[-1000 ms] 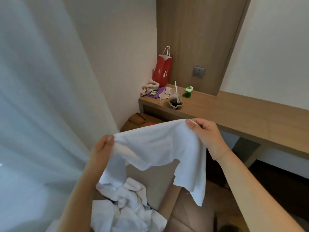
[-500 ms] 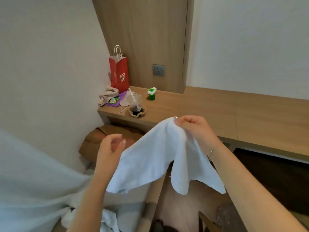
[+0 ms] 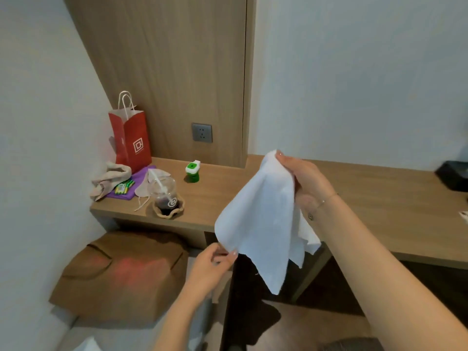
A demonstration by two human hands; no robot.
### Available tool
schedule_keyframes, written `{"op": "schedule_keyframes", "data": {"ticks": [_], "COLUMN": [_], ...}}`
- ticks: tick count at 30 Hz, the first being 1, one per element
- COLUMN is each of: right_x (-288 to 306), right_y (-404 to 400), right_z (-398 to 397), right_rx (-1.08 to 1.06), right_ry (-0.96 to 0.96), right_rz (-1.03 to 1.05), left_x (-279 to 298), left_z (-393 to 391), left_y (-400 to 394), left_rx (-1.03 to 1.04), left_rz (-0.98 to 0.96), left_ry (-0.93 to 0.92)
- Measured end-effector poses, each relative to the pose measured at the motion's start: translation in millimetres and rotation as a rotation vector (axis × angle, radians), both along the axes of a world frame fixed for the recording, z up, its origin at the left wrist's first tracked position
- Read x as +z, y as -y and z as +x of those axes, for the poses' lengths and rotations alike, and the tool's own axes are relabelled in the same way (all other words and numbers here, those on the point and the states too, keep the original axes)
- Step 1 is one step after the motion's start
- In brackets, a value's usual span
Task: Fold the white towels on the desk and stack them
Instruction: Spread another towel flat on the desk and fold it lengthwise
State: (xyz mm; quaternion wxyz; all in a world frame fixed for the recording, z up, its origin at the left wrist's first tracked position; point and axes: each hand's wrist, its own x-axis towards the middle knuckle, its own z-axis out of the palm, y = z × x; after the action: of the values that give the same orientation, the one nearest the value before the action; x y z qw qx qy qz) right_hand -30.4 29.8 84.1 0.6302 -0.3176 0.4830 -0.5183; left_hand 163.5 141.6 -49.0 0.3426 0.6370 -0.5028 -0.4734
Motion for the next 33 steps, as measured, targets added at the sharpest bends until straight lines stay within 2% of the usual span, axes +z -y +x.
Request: {"op": "schedule_keyframes", "data": {"ticks": [4,8,10,16,19,22,28,31,33], "right_x": [-7.1,-28.0,-36.4,-65.6,-84.7,-98.2,-123.1,-134.6,-140.8], "right_y": [33.0,63.4,76.0,120.3,129.8,124.6,97.7,107.2,120.3], "right_z": [-13.1,-30.2,-34.7,-29.4,-27.0,-31.9,-19.8,-2.5,5.5], "right_rx": [-0.107,-0.205,-0.242,-0.027,0.154,0.185,0.3,0.287,0.222], "right_ry": [0.033,0.005,-0.038,-0.141,-0.32,-0.468,-0.485,-0.629,-0.719], "right_rz": [0.015,0.033,0.049,0.078,0.064,-0.053,-0.261,-0.325,-0.357], "left_x": [-4.2,10.7,21.2,52.9,69.3,80.4,95.2,103.1,108.0], "left_z": [0.2,9.5,16.5,8.8,-5.0,-19.8,-48.3,-56.4,-54.0], "left_y": [26.3,51.0,63.8,129.2,168.0,206.1,265.9,283.2,291.9], "left_rx": [0.096,0.155,0.208,0.322,0.354,0.372,0.405,0.381,0.374], "left_rz": [-0.127,-0.121,-0.134,-0.119,-0.083,-0.098,-0.081,-0.093,-0.123], "left_ry": [-0.087,-0.28,-0.319,-0.474,-0.57,-0.541,-0.586,-0.606,-0.523]}}
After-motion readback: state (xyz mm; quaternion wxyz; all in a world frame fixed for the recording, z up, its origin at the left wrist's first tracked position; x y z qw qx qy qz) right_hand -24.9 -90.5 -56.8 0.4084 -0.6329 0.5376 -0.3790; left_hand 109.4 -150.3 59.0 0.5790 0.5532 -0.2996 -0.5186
